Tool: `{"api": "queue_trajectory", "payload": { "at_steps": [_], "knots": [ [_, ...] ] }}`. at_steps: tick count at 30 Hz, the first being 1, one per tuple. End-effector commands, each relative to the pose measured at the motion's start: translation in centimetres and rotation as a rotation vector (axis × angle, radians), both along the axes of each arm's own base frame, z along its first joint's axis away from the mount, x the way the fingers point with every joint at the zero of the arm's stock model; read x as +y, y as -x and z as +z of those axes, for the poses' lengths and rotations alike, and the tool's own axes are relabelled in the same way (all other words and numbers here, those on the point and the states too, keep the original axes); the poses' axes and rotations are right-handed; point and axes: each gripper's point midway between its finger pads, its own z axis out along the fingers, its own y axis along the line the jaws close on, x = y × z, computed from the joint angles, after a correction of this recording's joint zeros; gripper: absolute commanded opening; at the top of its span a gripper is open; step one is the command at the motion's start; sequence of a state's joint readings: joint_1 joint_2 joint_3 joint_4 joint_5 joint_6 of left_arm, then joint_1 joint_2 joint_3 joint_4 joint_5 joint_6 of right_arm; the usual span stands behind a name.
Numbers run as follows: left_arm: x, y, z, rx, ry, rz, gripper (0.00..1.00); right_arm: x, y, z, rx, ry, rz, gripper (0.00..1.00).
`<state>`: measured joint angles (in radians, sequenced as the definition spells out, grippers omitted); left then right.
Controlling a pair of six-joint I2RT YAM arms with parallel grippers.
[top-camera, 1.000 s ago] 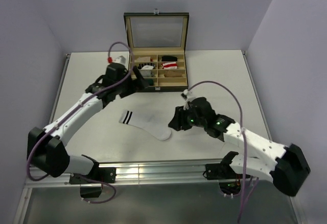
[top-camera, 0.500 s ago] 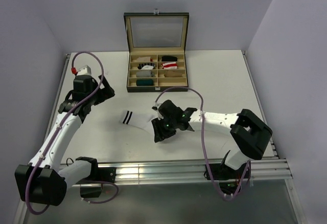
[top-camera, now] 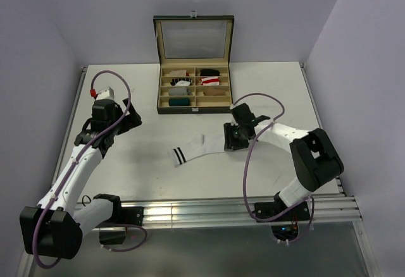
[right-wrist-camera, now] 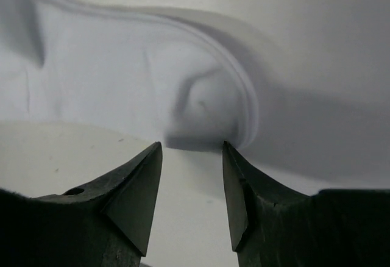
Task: Roll the socks
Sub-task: Move the sock to the center of the board.
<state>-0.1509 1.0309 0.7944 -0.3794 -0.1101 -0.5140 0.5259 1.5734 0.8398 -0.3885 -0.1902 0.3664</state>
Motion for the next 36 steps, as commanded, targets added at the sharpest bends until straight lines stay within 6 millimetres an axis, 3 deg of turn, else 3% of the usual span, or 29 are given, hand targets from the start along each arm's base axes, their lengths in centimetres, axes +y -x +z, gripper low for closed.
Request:
{"api": "queue_trajectory", "payload": {
  "at_steps": [1, 3, 5, 9, 12, 15, 21, 27, 30, 36],
  "knots": [
    [-0.1, -0.8, 1.4, -0.061, -0.002, -0.016, 1.0, -3.7, -3.8, 2.3, -0.117, 0.078, -0.11, 0.52],
    [0.0, -0.8, 1.5, -0.068, -0.003, -0.016, 1.0, -4.0, -5.5, 4.2, -0.188, 0.074, -0.14, 0.52],
    [0.0, -0.7, 1.5, -0.073, -0.005, -0.016, 0.99, -2.6, -5.9, 6.2, -0.252, -0.002, -0.127, 0.52],
    [0.1, -0.6, 1.7, -0.076, -0.005, -0.013, 0.99, 2.2, -5.6, 8.9, -0.341, -0.144, -0.054, 0.52],
    [0.1, -0.8, 1.9, -0.082, 0.001, -0.014, 1.0, 5.6, -4.8, 8.7, -0.342, -0.184, -0.002, 0.52],
    [0.2, -0.7, 1.6, -0.076, 0.0, -0.011, 1.0, 7.2, -5.1, 7.3, -0.318, -0.204, -0.001, 0.52],
    [0.2, -0.6, 1.6, -0.076, 0.0, -0.009, 0.99, 6.6, -5.9, 3.8, -0.281, -0.108, 0.021, 0.53],
    [0.2, -0.5, 1.6, -0.077, 0.001, -0.012, 0.99, 3.5, -6.2, 0.1, -0.201, 0.002, 0.028, 0.54],
    [0.2, -0.6, 1.7, -0.082, -0.001, -0.012, 1.0, 2.4, -6.7, -0.8, -0.187, 0.068, 0.055, 0.54],
    [0.3, -0.5, 1.7, -0.081, -0.004, -0.01, 1.0, 2.8, -8.8, -0.6, -0.211, 0.14, 0.18, 0.55]
  ]
}}
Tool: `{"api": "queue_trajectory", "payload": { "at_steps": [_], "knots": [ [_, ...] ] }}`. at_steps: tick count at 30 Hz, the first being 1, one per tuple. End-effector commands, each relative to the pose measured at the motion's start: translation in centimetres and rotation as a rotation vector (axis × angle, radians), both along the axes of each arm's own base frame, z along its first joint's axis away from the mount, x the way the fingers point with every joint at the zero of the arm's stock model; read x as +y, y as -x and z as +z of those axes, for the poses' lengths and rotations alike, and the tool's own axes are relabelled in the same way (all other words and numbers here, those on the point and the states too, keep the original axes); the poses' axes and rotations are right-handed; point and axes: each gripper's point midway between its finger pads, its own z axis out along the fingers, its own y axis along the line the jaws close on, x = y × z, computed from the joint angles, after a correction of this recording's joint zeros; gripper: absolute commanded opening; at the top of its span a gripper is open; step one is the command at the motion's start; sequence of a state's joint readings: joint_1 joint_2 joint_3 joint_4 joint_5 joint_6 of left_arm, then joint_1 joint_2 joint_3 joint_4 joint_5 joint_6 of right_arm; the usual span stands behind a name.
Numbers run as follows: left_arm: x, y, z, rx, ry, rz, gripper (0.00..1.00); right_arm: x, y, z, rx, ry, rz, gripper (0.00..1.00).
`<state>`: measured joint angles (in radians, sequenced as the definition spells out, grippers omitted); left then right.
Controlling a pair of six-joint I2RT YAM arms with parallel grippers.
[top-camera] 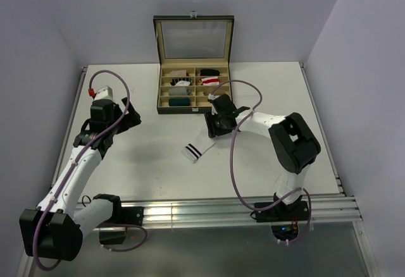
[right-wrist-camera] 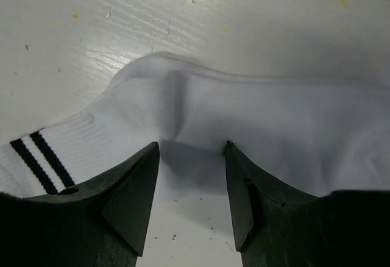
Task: Roll the socks
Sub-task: Move the sock to the center of the board, then roll the sock at the center of the board.
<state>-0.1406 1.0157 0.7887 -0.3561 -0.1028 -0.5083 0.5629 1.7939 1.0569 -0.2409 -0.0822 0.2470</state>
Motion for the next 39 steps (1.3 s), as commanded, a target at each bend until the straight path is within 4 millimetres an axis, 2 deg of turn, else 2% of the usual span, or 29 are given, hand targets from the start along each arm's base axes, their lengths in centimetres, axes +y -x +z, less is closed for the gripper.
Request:
{"api": "queue_trajectory", "payload": {
  "at_steps": [1, 4, 5, 6, 8, 9, 10, 11, 12, 15, 17, 21, 27, 35, 39],
  "knots": [
    [0.1, -0.3, 1.1, -0.05, -0.009, -0.011, 0.99, -0.7, -1.0, 0.1, -0.014, 0.101, 0.087, 0.55],
    [0.2, -0.2, 1.2, -0.052, -0.012, -0.006, 0.99, 0.3, -0.9, 2.4, -0.058, 0.079, 0.116, 0.56],
    [0.2, -0.2, 1.2, -0.052, -0.012, -0.006, 0.99, 0.9, -1.1, 4.4, -0.118, 0.045, 0.124, 0.56],
    [0.2, -0.2, 1.2, -0.054, -0.011, -0.005, 1.0, 1.4, -0.7, 5.1, -0.142, 0.034, 0.139, 0.57],
    [0.1, -0.3, 1.3, -0.055, -0.01, -0.009, 0.99, 2.6, 0.6, 5.9, -0.193, 0.036, 0.167, 0.58],
    [0.1, -0.3, 1.3, -0.055, -0.01, -0.009, 0.99, 3.3, 1.3, 7.2, -0.231, 0.016, 0.193, 0.58],
    [0.2, -0.3, 1.3, -0.054, -0.009, -0.007, 1.0, 3.4, 2.1, 7.0, -0.247, 0.037, 0.203, 0.59],
    [0.2, -0.3, 1.3, -0.052, -0.009, -0.004, 0.99, 4.8, 3.2, 7.3, -0.285, 0.043, 0.242, 0.6],
    [0.2, -0.3, 1.3, -0.052, -0.008, -0.004, 0.99, 5.4, 4.0, 7.8, -0.309, 0.043, 0.268, 0.61],
    [0.2, -0.2, 1.3, -0.055, -0.004, -0.005, 0.99, 7.4, 6.8, 7.2, -0.342, 0.053, 0.347, 0.64],
    [0.2, -0.2, 1.2, -0.052, -0.004, -0.005, 0.99, 7.9, 7.9, 6.6, -0.349, 0.064, 0.375, 0.68],
    [0.1, -0.2, 1.4, -0.058, 0.0, -0.007, 0.99, 9.4, 9.7, 4.7, -0.329, 0.121, 0.44, 0.69],
    [0.3, -0.1, 1.3, -0.057, -0.004, 0.001, 0.99, 11.0, 10.5, 2.7, -0.342, 0.207, 0.496, 0.65],
    [0.2, -0.1, 1.3, -0.056, 0.001, -0.003, 0.99, 11.1, 11.1, 0.2, -0.344, 0.311, 0.529, 0.61],
    [0.3, -0.1, 1.3, -0.055, -0.001, 0.0, 1.0, 10.4, 11.1, -0.8, -0.336, 0.364, 0.52, 0.58]
  ]
}}
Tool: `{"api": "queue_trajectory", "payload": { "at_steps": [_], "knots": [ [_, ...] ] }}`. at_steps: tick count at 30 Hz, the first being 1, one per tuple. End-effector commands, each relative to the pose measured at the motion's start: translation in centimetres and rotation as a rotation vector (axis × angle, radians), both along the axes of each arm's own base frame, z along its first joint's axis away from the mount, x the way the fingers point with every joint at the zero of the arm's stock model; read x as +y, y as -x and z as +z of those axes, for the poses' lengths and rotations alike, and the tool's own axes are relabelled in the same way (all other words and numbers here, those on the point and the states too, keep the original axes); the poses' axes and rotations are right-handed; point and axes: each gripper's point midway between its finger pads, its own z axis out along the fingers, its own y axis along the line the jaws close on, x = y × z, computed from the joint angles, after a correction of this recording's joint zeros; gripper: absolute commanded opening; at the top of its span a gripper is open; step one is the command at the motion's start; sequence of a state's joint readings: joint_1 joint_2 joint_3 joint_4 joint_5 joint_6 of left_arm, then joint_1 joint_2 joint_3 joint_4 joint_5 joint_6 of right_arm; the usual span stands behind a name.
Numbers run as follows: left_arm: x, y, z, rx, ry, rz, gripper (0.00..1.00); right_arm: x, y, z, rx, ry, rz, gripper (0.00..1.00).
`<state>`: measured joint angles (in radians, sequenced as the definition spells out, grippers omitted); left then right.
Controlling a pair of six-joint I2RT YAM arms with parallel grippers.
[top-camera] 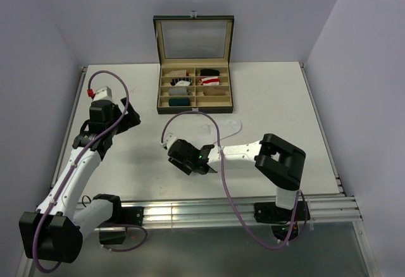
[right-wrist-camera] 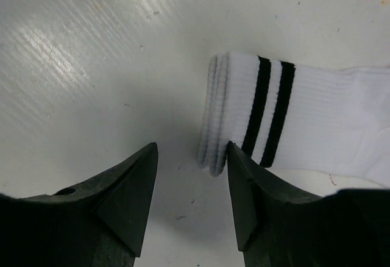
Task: Roll the socks
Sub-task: Roll the sock at the center of the board.
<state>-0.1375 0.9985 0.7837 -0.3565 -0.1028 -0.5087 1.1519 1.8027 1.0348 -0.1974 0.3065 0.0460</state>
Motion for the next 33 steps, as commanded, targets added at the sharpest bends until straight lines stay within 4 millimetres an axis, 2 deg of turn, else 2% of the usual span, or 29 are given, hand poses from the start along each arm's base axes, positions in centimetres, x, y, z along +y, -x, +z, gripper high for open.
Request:
{"api": "queue_trajectory", "payload": {
  "at_steps": [1, 3, 9, 10, 13, 14, 18, 23, 24, 29, 30, 33],
  "knots": [
    [0.2, -0.3, 1.0, -0.043, -0.004, -0.004, 0.99, -0.6, -0.6, -1.2, -0.028, 0.068, -0.025, 0.56],
    [0.1, -0.3, 1.0, -0.043, -0.004, -0.006, 0.99, -1.1, -0.6, -1.6, -0.027, 0.085, -0.038, 0.54],
    [-0.3, -0.2, 0.9, -0.043, 0.014, -0.026, 0.99, -2.6, -0.8, -3.0, -0.042, 0.152, -0.085, 0.36],
    [-0.4, -0.2, 0.8, -0.041, 0.015, -0.027, 0.99, -2.8, -0.8, -3.5, -0.041, 0.168, -0.082, 0.25],
    [-1.0, 0.0, 0.8, -0.041, 0.048, -0.042, 0.98, -3.1, -1.0, -4.2, -0.038, 0.193, -0.089, 0.03],
    [-1.2, 0.1, 0.8, -0.04, 0.06, -0.046, 0.98, -3.1, -1.0, -4.2, -0.041, 0.192, -0.086, 0.0],
    [-2.6, 0.8, 0.5, -0.017, 0.134, -0.076, 0.98, -1.5, -1.1, -3.1, -0.026, 0.087, -0.069, 0.0],
    [-4.6, 1.5, -0.9, 0.026, 0.215, -0.097, 0.97, 1.3, 0.2, -0.6, 0.147, -0.153, 0.036, 0.0],
    [-5.6, 1.7, -1.1, 0.036, 0.238, -0.108, 0.97, 1.7, 0.2, -0.1, 0.173, -0.194, 0.047, 0.0],
    [-8.9, 2.0, -3.5, 0.114, 0.258, -0.134, 0.95, 2.2, 0.8, 1.9, 0.37, -0.401, 0.103, 0.0],
    [-10.1, 2.4, -4.4, 0.148, 0.256, -0.162, 0.94, 2.3, 1.0, 2.3, 0.396, -0.433, 0.114, 0.0],
    [-11.8, 2.3, -5.3, 0.182, 0.277, -0.177, 0.9, 2.4, 0.8, 3.6, 0.458, -0.532, 0.136, 0.0]
  ]
}}
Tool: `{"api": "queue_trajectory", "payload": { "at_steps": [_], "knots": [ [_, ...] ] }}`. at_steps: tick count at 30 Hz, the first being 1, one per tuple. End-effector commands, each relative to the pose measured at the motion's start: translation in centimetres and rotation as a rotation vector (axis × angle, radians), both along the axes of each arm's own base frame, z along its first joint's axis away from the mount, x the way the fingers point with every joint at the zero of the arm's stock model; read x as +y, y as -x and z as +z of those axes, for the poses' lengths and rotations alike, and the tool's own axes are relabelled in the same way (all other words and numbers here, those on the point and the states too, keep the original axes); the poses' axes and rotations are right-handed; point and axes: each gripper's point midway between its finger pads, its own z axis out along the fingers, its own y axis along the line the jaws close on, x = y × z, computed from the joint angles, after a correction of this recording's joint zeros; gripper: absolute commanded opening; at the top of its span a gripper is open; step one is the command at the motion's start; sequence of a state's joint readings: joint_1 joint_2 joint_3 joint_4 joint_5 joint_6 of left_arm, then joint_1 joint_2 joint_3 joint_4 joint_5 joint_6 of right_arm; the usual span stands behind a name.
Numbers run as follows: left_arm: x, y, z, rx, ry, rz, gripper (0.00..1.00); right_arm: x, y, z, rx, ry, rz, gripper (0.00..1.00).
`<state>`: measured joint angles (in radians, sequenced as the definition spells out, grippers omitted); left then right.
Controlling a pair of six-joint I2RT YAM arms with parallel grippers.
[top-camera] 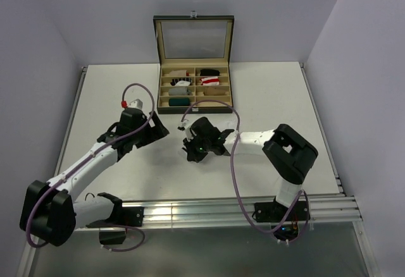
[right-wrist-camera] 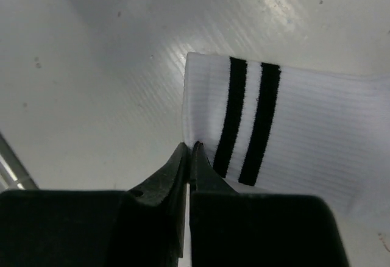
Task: Roll the socks
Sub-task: Roll the sock at the center of the board.
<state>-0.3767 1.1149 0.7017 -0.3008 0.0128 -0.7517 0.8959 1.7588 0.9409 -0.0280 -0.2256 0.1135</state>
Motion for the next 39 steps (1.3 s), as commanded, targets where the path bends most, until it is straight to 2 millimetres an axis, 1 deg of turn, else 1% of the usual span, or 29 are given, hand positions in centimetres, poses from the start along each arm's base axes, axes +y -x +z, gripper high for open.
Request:
{"api": "queue_trajectory", "payload": {
  "at_steps": [1, 2, 3, 5, 6, 8, 9, 12, 15, 16, 17, 19, 21, 23, 27, 30, 35, 39],
  "knots": [
    [-2.2, -0.7, -0.1, 0.004, 0.061, 0.007, 0.89, 2.0, 2.0, 3.4, 0.128, -0.222, 0.104, 0.0],
    [-2.8, -0.8, -0.2, 0.01, 0.076, -0.002, 0.88, 1.7, 2.1, 3.3, 0.147, -0.236, 0.109, 0.0],
    [-3.5, -0.7, -1.1, 0.038, 0.073, -0.019, 0.86, 1.7, 2.0, 3.8, 0.165, -0.274, 0.122, 0.0],
    [-4.7, -0.5, -1.5, 0.062, 0.076, -0.056, 0.82, 1.3, 2.1, 3.8, 0.2, -0.308, 0.118, 0.0],
    [-5.3, -0.5, -2.1, 0.09, 0.072, -0.074, 0.81, 1.4, 1.8, 4.1, 0.196, -0.334, 0.12, 0.0],
    [-6.2, -0.2, -2.9, 0.12, 0.06, -0.106, 0.8, 0.9, 1.5, 4.2, 0.228, -0.365, 0.107, 0.0],
    [-7.0, 0.1, -3.5, 0.148, 0.052, -0.133, 0.78, 1.0, 1.3, 4.4, 0.229, -0.381, 0.108, 0.0],
    [-8.2, 0.9, -4.9, 0.205, 0.039, -0.174, 0.74, 0.5, 0.6, 3.9, 0.271, -0.397, 0.07, 0.0],
    [-8.9, 1.6, -5.8, 0.241, 0.037, -0.195, 0.69, -0.1, 0.0, 3.4, 0.305, -0.412, 0.033, 0.0],
    [-9.1, 1.7, -5.9, 0.246, 0.039, -0.201, 0.68, -0.2, 0.1, 3.4, 0.317, -0.418, 0.031, 0.0],
    [-9.3, 2.0, -6.1, 0.253, 0.035, -0.209, 0.65, -0.4, -0.3, 3.4, 0.322, -0.423, 0.018, 0.0],
    [-9.4, 2.1, -6.4, 0.267, 0.03, -0.215, 0.62, -0.7, -0.4, 3.0, 0.337, -0.419, -0.005, 0.0],
    [-9.5, 2.2, -6.8, 0.281, 0.02, -0.223, 0.55, -1.0, -0.7, 2.8, 0.355, -0.419, -0.027, 0.0],
    [-9.4, 2.3, -7.4, 0.298, 0.004, -0.226, 0.5, -1.5, -0.9, 2.3, 0.37, -0.413, -0.05, 0.0],
    [-8.9, 2.1, -8.0, 0.315, -0.04, -0.222, 0.5, -2.5, -1.1, 1.3, 0.411, -0.375, -0.109, 0.0],
    [-8.8, 1.8, -8.1, 0.311, -0.056, -0.214, 0.5, -3.3, -1.4, 0.4, 0.454, -0.356, -0.167, 0.0],
    [-9.3, 1.2, -7.8, 0.296, -0.04, -0.212, 0.5, -4.4, -1.6, -1.2, 0.522, -0.32, -0.246, 0.0],
    [-9.2, 0.8, -7.2, 0.271, -0.043, -0.203, 0.51, -5.4, -1.7, -2.3, 0.567, -0.302, -0.304, 0.0]
  ]
}}
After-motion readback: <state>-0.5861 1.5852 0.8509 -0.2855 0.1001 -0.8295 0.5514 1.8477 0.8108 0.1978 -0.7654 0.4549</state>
